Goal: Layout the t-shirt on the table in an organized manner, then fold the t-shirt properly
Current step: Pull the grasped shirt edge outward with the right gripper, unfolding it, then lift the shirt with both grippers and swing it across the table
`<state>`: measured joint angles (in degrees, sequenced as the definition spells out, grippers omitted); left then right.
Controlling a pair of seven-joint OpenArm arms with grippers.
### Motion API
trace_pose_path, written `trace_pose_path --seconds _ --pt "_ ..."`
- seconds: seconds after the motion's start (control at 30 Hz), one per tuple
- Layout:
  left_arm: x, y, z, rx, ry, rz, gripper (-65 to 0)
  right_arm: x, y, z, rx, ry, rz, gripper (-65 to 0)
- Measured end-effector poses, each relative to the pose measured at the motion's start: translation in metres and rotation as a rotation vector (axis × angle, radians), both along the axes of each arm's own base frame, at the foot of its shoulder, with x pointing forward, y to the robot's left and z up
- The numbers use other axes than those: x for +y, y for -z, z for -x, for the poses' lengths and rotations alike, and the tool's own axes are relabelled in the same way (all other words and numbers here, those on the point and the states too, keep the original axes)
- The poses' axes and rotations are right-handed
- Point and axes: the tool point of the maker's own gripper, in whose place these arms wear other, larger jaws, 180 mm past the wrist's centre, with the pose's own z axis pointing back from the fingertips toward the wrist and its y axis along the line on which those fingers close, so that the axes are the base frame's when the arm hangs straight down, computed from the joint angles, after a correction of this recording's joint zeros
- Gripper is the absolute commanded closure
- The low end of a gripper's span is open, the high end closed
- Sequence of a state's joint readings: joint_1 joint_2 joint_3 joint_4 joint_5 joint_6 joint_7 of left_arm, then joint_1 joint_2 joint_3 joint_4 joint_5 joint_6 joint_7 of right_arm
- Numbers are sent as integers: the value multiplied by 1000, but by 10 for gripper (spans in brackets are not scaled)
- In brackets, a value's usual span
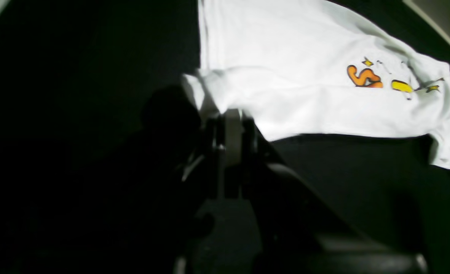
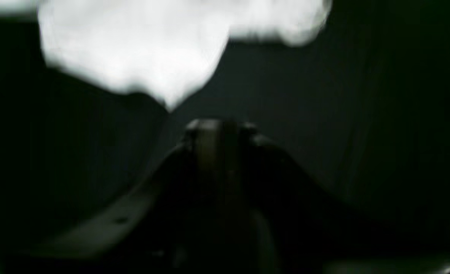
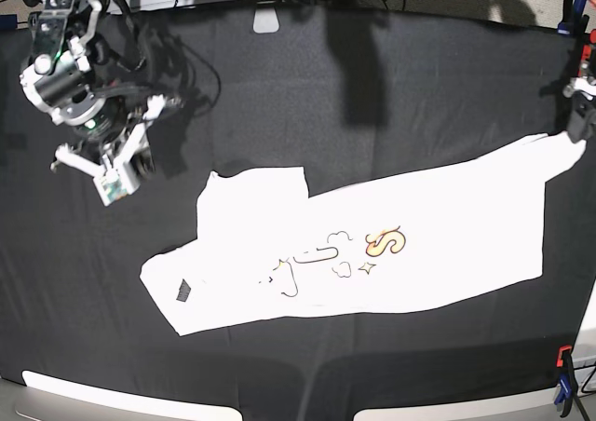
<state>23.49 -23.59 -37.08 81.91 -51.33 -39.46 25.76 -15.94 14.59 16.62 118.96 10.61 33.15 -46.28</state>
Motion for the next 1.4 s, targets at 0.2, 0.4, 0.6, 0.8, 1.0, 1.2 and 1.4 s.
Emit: trace_pose_path --seconds 0.2,0.4,0.6,0.8,1.0,1.2,1.4 --pt "-4 2 1 -6 -10 19 0 -3 51 -18 134 77 -221 -312" --pt "-3 2 1 -5 -9 16 0 -12 80 -52 325 221 -388 -312" --pt "-4 3 1 -3 -9 16 0 8 105 -60 410 243 -453 -312" --pt "-4 3 1 -2 -9 15 0 41 115 -66 405 236 -482 -309" --pt "-4 3 1 -2 -9 15 0 58 119 -69 398 238 -489 -56" --pt "-4 7 3 16 -1 -7 0 48 114 -61 373 206 -377 0" --pt "-4 7 3 19 0 -8 0 20 72 -32 248 195 -245 0"
